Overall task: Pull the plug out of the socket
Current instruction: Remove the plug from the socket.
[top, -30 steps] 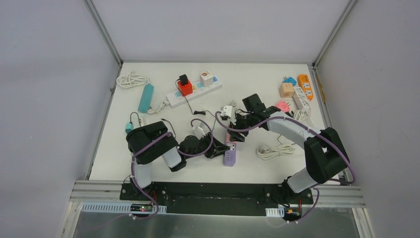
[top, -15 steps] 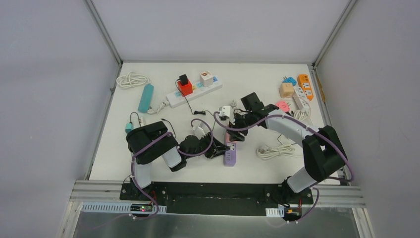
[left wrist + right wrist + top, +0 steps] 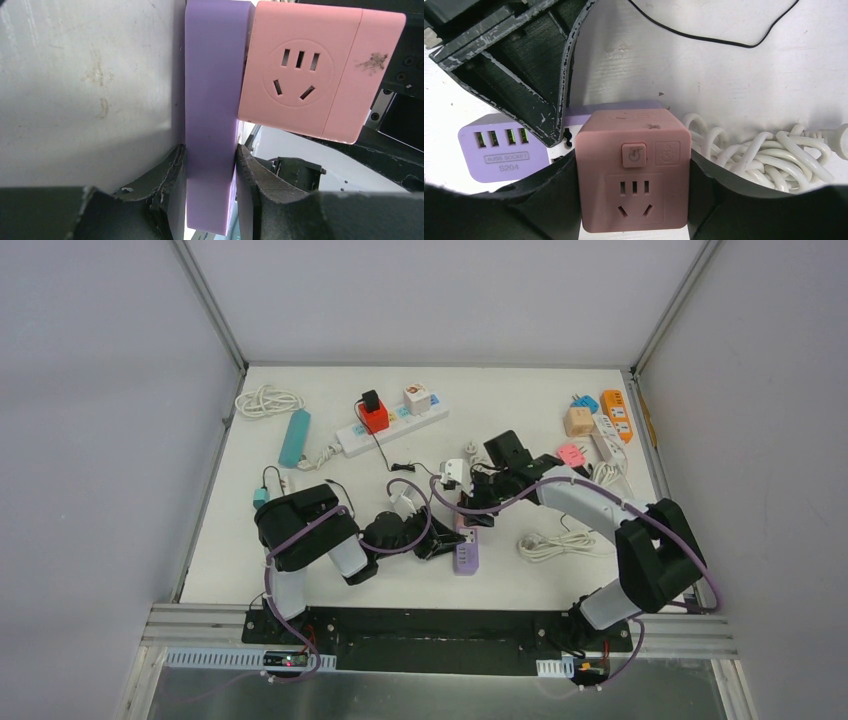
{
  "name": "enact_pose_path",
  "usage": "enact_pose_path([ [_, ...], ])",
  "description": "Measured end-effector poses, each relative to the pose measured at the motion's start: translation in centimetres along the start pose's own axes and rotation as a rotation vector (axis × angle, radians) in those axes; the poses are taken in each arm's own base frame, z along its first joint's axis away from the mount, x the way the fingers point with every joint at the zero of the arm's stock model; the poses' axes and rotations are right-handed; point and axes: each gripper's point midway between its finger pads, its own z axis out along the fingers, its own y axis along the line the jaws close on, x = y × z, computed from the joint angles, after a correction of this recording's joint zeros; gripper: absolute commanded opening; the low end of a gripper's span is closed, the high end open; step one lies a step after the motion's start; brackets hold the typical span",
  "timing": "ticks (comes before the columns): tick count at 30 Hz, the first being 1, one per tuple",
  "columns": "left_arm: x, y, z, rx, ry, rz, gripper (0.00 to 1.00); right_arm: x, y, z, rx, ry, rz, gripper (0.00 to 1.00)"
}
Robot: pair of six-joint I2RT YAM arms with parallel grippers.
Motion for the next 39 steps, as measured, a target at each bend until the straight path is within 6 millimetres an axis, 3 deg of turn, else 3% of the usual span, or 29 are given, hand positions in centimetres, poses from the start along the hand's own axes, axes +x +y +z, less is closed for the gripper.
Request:
enact_pose_path([
  [11,0.00,0.04,0.05,-0.002,0.001,0.005,0.00,0.19,-0.64,0.08,-0.066,0.011,0.097,0.00],
  [20,0.03,0.10,0.10,-0.006,0.003,0.006,0.00,0.04,-0.24,0.16,-0.029,0.030,0.012,0.00],
  [31,0.04,0.14,0.10,-0.006,0.004,0.015,0.00,0.13,-0.66,0.16,-0.082,0.026,0.089,0.00],
  [39,0.04,0.18,0.13,-0.007,0.005,0.022,0.00,0.13,-0.46,0.21,-0.052,0.050,0.041,0.00],
])
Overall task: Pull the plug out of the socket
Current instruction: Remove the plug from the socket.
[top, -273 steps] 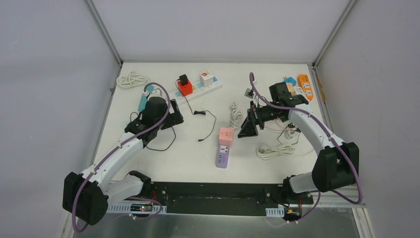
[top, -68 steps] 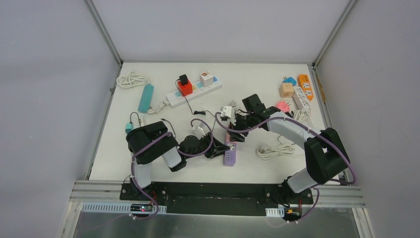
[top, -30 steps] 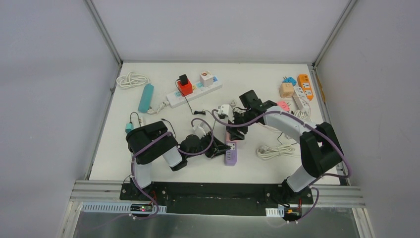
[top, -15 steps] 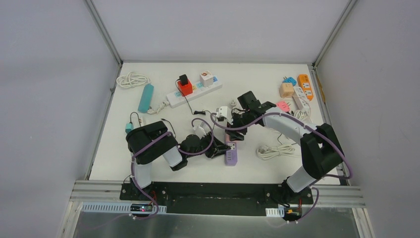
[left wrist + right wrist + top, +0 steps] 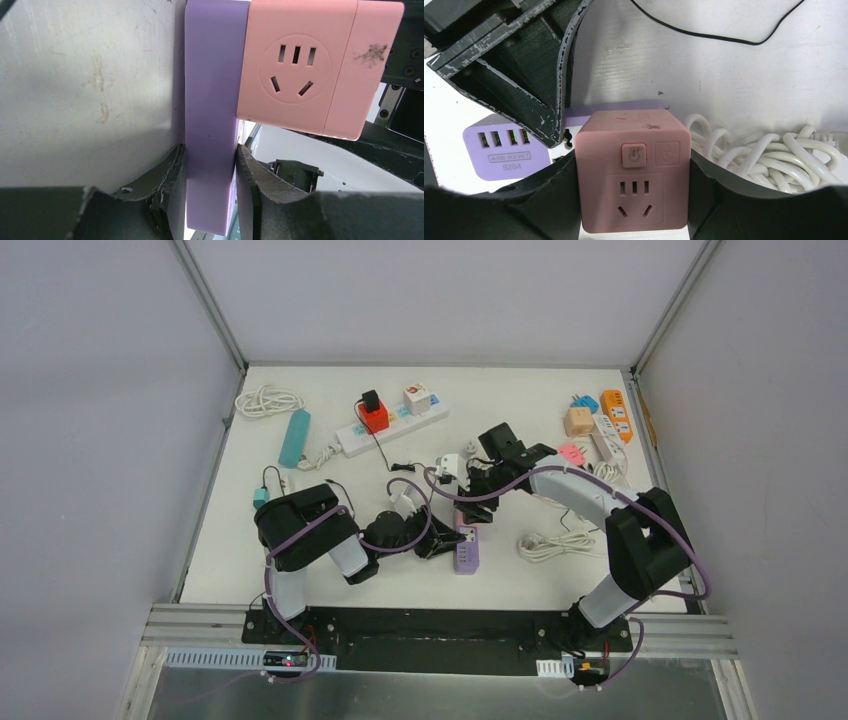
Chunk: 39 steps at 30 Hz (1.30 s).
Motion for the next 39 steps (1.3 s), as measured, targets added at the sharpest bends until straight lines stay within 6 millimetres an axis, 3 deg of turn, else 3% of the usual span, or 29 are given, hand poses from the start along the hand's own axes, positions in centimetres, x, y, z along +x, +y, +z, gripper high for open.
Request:
enact_pose_path([
  [14,0.02,0.08,0.03,-0.003,0.002,0.007,0.00,0.15,-0.56,-0.18,-0.051,-0.019,0.082,0.00],
  [23,0.01,0.02,0.20,-0.004,0.004,0.008,0.00,0.17,0.31,-0.24,0.013,-0.020,-0.036,0.00],
  [39,-0.01,-0.05,0.32,-0.001,0.006,0.008,0.00,0.36,-0.15,-0.29,-0.031,-0.025,0.021,0.00],
])
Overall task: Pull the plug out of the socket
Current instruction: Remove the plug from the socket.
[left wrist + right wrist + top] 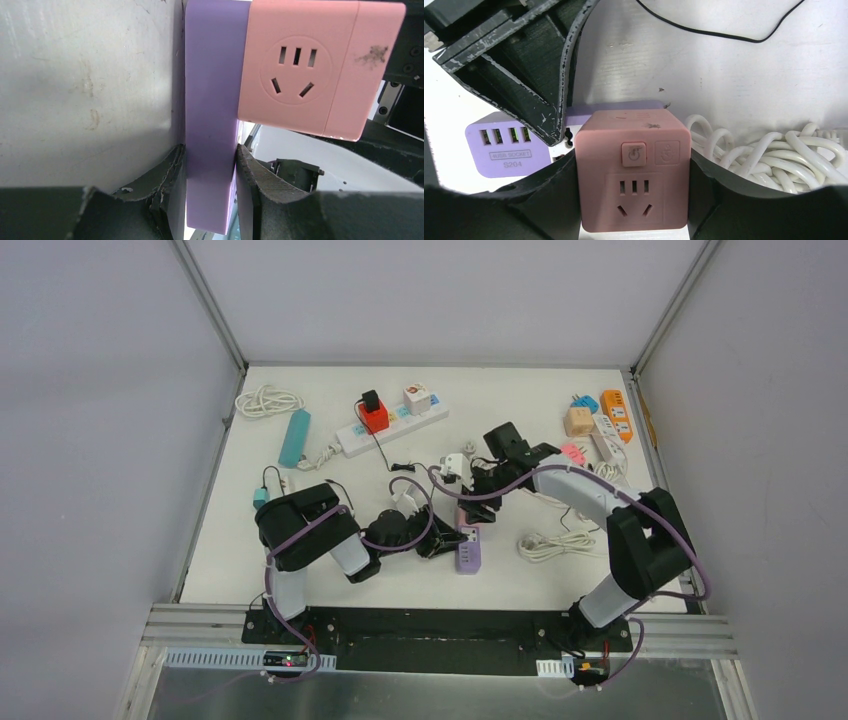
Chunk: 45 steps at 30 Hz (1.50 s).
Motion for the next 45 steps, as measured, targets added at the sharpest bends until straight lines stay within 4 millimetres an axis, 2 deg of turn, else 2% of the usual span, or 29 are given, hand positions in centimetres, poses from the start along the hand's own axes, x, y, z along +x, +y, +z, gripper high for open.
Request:
enact_pose_path([
  [7,0.1,0.0,0.1,0.001,0.004,-0.001,0.00,-0.2,0.7,-0.1,0.062,0.013,-0.094,0.00],
  [20,0.0,0.0,0.3,0.006,0.003,0.004,0.00,0.2,0.1,-0.4,-0.020,-0.036,0.023,0.00],
  [30,0.3,0.1,0.3,0.010,0.019,0.002,0.00,0.0,0.6,-0.2,0.044,0.023,-0.066,0.00],
  [40,0.3,0.0,0.5,0.016,0.017,0.009,0.00,0.9,0.0,-1.0,-0.041,-0.057,0.096,0.00],
  [45,0.2,-0.1,0.7,0.021,0.015,0.013,0.00,1.1,-0.1,-1.2,-0.057,-0.076,0.121,0.00],
])
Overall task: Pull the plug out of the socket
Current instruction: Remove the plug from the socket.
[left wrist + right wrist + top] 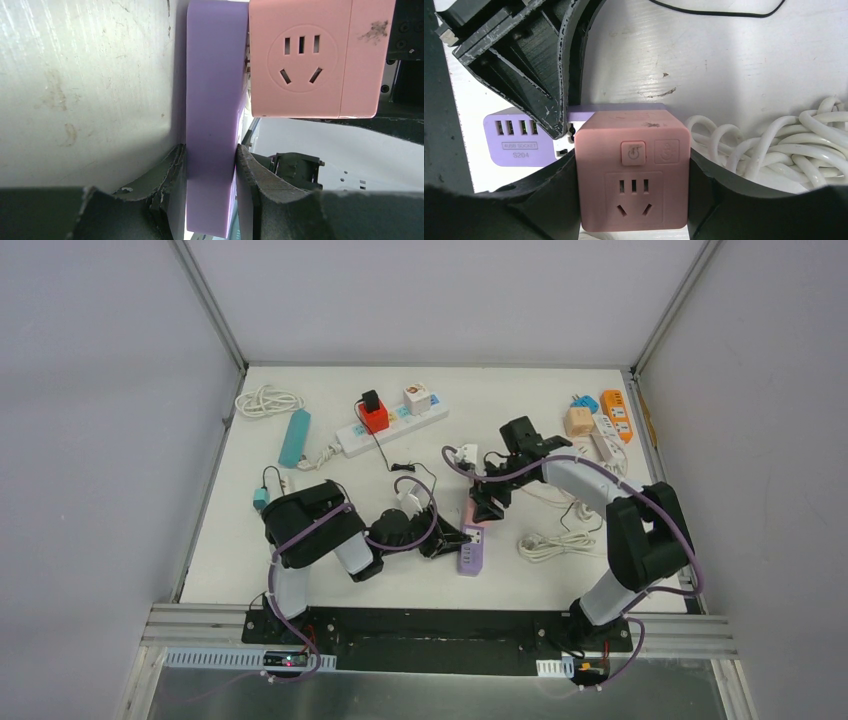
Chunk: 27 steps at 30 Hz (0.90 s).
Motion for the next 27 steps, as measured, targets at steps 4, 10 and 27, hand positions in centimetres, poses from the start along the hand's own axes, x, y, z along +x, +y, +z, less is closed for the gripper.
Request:
enact_pose_path([
  [4,0.1,0.0,0.1,0.001,0.003,0.000,0.00,-0.2,0.5,0.4,0.037,0.032,-0.083,0.00],
  [10,0.6,-0.1,0.0,0.005,0.023,-0.007,0.00,-0.8,1.7,0.7,0.097,0.105,-0.221,0.00],
  [27,0.8,-0.3,0.1,0.015,0.031,0.007,0.00,0.3,1.0,-0.5,-0.029,-0.027,0.022,0.00],
])
